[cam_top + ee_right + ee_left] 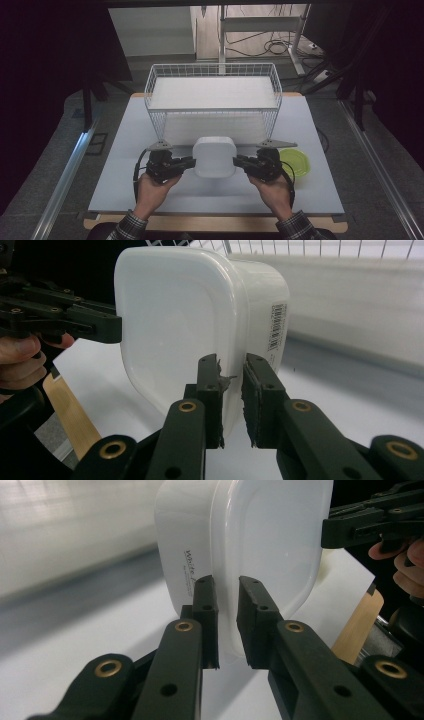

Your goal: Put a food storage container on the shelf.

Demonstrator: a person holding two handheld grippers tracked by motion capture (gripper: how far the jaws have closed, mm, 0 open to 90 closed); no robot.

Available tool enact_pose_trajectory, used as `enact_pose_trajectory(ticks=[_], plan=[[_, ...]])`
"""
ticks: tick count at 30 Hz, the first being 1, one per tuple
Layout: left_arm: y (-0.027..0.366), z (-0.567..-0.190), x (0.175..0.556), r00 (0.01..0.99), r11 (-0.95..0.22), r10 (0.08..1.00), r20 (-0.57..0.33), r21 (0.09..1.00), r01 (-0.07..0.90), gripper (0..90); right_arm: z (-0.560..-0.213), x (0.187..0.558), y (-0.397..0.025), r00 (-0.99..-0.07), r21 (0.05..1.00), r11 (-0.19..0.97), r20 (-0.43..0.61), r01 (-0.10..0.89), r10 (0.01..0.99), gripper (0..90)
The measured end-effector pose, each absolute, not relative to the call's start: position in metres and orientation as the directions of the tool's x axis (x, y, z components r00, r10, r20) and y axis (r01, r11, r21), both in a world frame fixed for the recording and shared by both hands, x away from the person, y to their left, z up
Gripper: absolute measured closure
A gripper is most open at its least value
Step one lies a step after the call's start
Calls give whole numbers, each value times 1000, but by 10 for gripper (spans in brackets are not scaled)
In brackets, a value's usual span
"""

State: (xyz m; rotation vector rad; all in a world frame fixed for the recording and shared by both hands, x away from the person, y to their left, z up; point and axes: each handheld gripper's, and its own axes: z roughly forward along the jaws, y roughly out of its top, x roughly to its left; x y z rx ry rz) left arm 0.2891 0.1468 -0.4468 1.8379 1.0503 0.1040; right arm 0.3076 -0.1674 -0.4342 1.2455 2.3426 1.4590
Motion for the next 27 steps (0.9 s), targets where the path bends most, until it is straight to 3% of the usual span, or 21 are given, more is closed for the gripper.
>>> enact_pose_trajectory(ticks=[27], plan=[[159, -366, 312, 628, -108, 729, -272, 860, 498, 796, -358, 339, -156, -711, 873, 164, 251, 459, 657, 789]])
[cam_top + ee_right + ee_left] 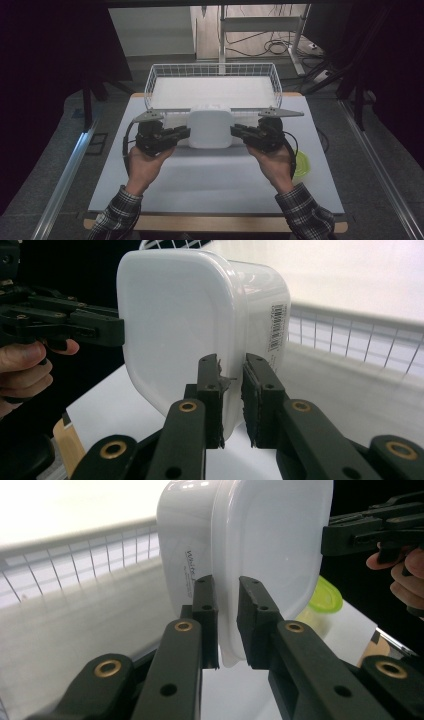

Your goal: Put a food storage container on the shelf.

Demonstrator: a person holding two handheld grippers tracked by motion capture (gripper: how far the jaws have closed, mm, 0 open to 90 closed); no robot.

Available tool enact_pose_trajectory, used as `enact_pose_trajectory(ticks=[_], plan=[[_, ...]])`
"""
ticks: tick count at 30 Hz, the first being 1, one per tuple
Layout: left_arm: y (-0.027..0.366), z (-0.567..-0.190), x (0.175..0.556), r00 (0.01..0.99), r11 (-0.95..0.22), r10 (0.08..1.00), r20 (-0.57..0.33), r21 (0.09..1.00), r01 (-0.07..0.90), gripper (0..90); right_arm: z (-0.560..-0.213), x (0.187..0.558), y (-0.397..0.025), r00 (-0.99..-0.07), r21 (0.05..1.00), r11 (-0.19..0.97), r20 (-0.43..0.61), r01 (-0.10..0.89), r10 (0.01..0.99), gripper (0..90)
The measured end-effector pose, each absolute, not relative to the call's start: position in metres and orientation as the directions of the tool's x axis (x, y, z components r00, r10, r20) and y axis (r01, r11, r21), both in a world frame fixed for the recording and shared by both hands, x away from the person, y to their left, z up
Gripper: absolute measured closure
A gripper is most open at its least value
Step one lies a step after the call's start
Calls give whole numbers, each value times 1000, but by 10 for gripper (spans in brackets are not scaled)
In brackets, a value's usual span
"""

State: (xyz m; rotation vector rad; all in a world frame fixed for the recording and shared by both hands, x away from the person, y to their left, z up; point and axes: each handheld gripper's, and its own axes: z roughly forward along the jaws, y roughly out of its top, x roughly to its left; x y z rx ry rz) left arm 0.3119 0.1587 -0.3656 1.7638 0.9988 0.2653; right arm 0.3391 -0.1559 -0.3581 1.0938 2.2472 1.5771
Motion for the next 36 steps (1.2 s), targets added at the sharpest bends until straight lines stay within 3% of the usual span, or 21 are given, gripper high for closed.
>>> enact_pose_trajectory(ticks=[23, 36], plan=[[162, -313, 361, 623, -81, 748, -229, 900, 429, 793, -303, 388, -149, -714, 903, 142, 216, 406, 666, 787], [158, -311, 398, 590, -59, 767, -254, 887, 458, 791, -299, 422, -148, -684, 893, 121, 239, 434, 689, 786]])
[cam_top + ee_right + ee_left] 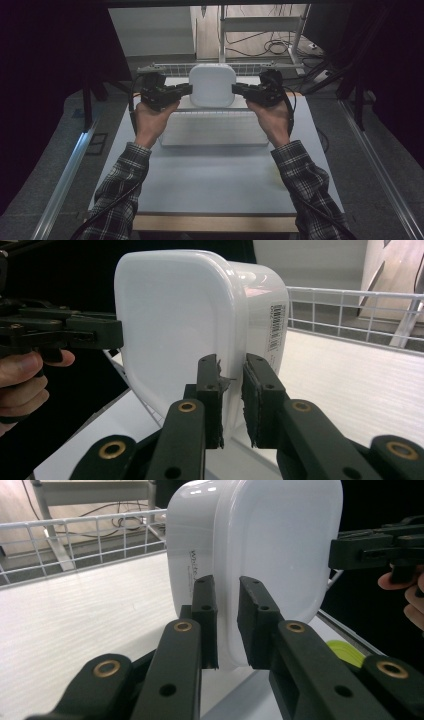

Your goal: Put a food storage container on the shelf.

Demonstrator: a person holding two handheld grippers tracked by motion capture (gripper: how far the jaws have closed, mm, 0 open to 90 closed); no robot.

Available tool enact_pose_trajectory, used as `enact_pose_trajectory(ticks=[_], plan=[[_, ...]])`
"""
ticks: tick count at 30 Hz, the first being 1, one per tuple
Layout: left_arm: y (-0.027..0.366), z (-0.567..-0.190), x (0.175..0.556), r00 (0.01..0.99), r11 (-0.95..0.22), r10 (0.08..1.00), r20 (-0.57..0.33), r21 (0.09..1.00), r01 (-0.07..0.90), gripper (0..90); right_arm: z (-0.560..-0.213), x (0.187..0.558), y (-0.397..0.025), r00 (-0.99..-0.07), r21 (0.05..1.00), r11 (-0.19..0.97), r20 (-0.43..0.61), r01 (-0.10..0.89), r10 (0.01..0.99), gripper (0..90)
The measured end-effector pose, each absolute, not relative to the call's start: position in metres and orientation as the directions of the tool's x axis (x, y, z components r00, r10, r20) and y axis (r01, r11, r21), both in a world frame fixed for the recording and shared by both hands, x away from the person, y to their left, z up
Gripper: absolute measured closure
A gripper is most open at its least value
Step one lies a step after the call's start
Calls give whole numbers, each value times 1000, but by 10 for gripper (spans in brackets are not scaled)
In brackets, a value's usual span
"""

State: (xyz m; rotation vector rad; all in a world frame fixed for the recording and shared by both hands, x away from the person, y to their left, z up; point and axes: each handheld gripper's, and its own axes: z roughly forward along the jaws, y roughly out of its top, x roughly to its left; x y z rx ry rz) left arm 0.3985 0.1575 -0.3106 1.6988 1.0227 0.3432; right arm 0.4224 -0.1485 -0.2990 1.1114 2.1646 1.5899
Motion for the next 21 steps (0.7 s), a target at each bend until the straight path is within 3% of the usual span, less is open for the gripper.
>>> enact_pose_trajectory(ticks=[13, 21], plan=[[154, -318, 409, 570, -56, 780, -258, 879, 474, 778, -304, 437, -148, -664, 875, 116, 265, 471, 699, 779], [147, -320, 409, 587, -82, 782, -210, 899, 431, 692, -305, 443, -146, -646, 872, 103, 271, 479, 714, 741]])
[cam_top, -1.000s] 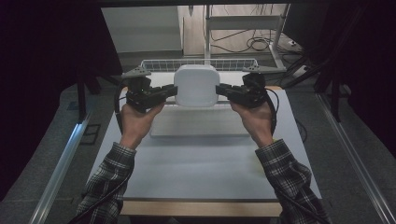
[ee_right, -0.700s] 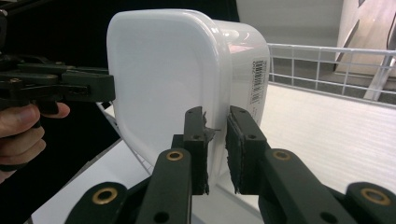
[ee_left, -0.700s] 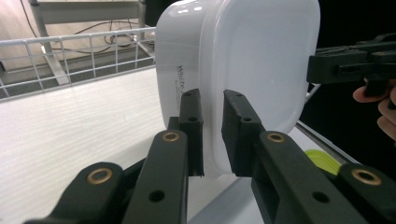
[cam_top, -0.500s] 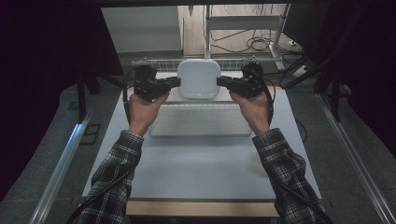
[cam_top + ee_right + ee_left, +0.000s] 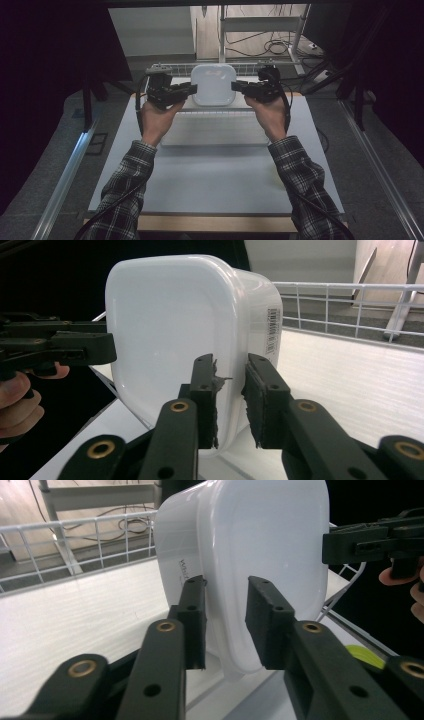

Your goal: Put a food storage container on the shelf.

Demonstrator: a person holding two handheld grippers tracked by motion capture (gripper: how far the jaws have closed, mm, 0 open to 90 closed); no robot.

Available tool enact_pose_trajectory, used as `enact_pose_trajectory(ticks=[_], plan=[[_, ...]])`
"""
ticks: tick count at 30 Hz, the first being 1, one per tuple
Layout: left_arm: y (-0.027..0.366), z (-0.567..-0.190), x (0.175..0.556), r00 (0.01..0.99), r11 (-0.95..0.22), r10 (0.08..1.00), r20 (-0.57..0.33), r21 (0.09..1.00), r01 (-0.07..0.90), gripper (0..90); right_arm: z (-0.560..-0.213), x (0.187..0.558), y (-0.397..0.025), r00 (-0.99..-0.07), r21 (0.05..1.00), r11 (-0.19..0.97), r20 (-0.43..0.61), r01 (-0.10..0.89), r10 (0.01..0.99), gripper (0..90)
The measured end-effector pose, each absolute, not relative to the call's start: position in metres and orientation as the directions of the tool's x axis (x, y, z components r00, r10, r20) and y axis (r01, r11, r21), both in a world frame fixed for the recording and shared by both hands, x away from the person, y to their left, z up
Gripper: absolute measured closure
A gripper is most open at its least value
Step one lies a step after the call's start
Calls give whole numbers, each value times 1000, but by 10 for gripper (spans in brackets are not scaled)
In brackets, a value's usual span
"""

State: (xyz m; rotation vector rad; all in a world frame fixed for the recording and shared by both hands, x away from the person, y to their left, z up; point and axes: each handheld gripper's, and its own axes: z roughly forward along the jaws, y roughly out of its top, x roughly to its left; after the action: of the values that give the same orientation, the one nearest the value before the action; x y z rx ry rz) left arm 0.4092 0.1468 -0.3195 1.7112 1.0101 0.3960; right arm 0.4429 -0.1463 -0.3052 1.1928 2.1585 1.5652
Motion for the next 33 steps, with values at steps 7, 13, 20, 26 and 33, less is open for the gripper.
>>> enact_pose_trajectory(ticks=[7, 13, 20, 26, 33], plan=[[145, -321, 416, 568, -75, 798, -202, 902, 425, 665, -304, 448, -140, -643, 876, 124, 239, 466, 728, 692], [146, -322, 420, 562, -48, 795, -226, 901, 431, 643, -306, 453, -136, -636, 874, 128, 233, 469, 736, 666], [142, -324, 429, 529, -83, 828, -183, 894, 440, 567, -305, 458, -134, -624, 866, 133, 232, 481, 746, 607], [142, -324, 433, 526, -70, 828, -193, 896, 438, 535, -305, 463, -135, -611, 869, 129, 223, 478, 760, 589], [142, -324, 437, 529, -61, 825, -201, 898, 436, 512, -306, 469, -134, -597, 872, 117, 221, 475, 771, 588]])
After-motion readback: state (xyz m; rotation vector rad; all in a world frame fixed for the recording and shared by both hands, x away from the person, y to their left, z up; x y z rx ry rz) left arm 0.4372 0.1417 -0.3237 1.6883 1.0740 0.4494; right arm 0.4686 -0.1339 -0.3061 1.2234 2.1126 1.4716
